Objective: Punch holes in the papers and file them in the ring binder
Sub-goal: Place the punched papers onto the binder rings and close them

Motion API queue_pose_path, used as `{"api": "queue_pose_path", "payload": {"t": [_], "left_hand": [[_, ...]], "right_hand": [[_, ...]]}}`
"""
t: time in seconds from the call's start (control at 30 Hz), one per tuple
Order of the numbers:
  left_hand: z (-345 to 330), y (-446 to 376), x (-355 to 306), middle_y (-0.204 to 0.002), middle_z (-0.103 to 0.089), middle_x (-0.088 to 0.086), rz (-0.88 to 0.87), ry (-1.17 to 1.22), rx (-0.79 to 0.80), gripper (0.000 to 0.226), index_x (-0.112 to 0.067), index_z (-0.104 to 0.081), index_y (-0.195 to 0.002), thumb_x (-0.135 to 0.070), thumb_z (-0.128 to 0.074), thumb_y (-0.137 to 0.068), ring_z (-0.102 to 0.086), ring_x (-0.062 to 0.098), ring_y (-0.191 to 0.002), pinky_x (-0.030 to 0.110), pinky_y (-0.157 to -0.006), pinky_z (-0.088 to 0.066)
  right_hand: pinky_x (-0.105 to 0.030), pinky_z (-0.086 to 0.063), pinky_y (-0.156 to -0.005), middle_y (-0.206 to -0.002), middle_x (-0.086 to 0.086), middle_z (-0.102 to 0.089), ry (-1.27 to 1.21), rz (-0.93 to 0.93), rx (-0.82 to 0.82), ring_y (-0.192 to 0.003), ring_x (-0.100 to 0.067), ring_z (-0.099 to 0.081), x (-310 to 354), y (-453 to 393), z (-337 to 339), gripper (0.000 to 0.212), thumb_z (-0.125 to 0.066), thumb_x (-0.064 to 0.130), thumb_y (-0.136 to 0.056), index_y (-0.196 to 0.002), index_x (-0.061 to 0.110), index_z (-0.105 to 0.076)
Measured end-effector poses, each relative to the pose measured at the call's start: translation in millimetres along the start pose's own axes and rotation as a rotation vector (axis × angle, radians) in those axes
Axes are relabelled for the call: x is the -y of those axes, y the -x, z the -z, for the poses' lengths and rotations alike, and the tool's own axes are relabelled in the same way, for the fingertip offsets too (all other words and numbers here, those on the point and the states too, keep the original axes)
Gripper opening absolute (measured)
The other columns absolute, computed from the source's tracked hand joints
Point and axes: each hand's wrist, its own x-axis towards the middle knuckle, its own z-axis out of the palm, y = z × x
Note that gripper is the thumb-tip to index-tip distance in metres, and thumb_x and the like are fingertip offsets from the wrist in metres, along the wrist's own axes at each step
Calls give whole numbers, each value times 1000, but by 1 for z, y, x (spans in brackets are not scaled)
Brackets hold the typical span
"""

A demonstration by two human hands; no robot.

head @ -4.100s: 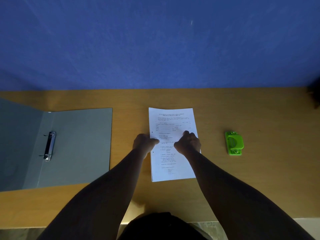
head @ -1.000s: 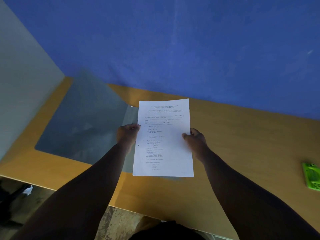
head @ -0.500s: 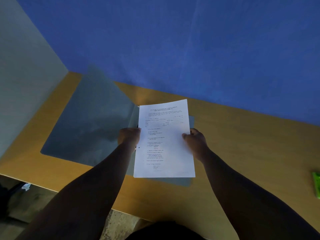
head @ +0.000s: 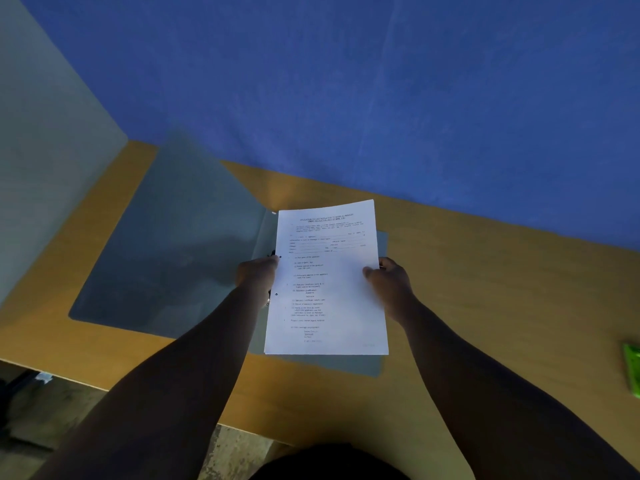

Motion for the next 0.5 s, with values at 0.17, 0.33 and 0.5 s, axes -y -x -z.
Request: {"api": "queue_pose_path", "payload": {"t": [0.17, 0.33, 0.5], "left_hand": [[0, -2, 3, -82, -60, 2, -25, -22, 74, 7, -11, -61, -95, -17, -65, -93, -58, 24, -86, 35, -80, -50], [0, 2, 7, -79, -68, 8, -27, 51, 174, 11, -6, -70, -94, 0, -73, -85, -66, 19, -73, 28, -82, -55], [5, 3, 4, -79, -62, 10, -10, 82, 172, 9, -1, -65, -87, 8, -64, -89, -60, 14, -67, 12, -54, -53]], "right_hand": [[-29, -51, -71, -98, 1, -68, 10, -15, 2, -87, -21, -65, 0, -1, 1, 19, -56, 15, -90, -106, 18, -66], [-28, -47, -65, -96, -5, -68, 25, -24, -54, -77, -21, -59, -2, 0, 11, 20, -52, 12, -88, -100, 19, -65], [-29, -44, -65, -108, -14, -69, 16, -41, -84, -77, -22, -56, -7, 3, 21, 18, -51, 10, -87, -95, 18, -64]]}}
